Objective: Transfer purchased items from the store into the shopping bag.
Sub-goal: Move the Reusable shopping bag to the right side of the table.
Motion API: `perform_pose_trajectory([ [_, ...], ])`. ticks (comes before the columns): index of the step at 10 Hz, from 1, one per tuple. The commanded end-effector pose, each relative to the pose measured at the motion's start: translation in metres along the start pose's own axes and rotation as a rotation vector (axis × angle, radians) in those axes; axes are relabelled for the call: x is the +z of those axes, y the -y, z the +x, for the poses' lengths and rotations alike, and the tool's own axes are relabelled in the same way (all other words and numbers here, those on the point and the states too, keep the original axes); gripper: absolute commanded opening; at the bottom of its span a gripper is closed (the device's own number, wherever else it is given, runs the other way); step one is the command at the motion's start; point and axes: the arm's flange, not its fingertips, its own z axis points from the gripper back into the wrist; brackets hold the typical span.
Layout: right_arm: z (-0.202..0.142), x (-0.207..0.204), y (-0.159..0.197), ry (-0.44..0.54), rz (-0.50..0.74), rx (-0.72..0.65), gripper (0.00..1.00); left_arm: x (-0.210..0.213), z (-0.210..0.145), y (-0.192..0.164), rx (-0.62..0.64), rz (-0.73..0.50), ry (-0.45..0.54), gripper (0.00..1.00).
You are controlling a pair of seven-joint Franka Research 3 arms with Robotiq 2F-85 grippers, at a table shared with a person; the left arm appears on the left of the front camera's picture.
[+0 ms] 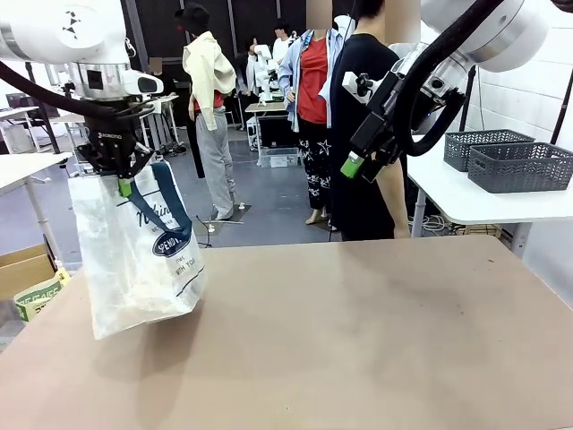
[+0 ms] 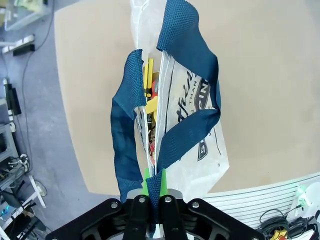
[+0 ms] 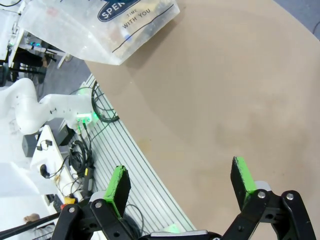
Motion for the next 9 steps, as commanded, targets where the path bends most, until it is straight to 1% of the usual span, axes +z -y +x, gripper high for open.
perform_pose_trajectory([
  [1, 0.000, -0.001, -0.001, -0.007, 0.001, -0.014, 1.00, 0.001, -0.007, -0.013, 0.003, 0.032, 0.044, 0.00],
  [3, 0.000, -0.001, -0.001, -0.007, 0.001, -0.014, 1.00, -0.001, -0.005, -0.024, -0.017, 0.033, 0.049, 0.00],
  [6, 0.000, -0.001, -0.001, -0.007, 0.001, -0.014, 1.00, -0.003, -0.001, -0.036, -0.045, 0.071, 0.063, 0.00],
  [7, 0.000, -0.001, -0.001, -0.007, 0.001, -0.014, 1.00, -0.002, 0.000, -0.038, -0.040, 0.103, 0.094, 0.00],
  [9, 0.000, -0.001, -0.001, -0.007, 0.001, -0.014, 1.00, -0.010, 0.009, -0.053, 0.008, 0.112, 0.130, 0.00],
])
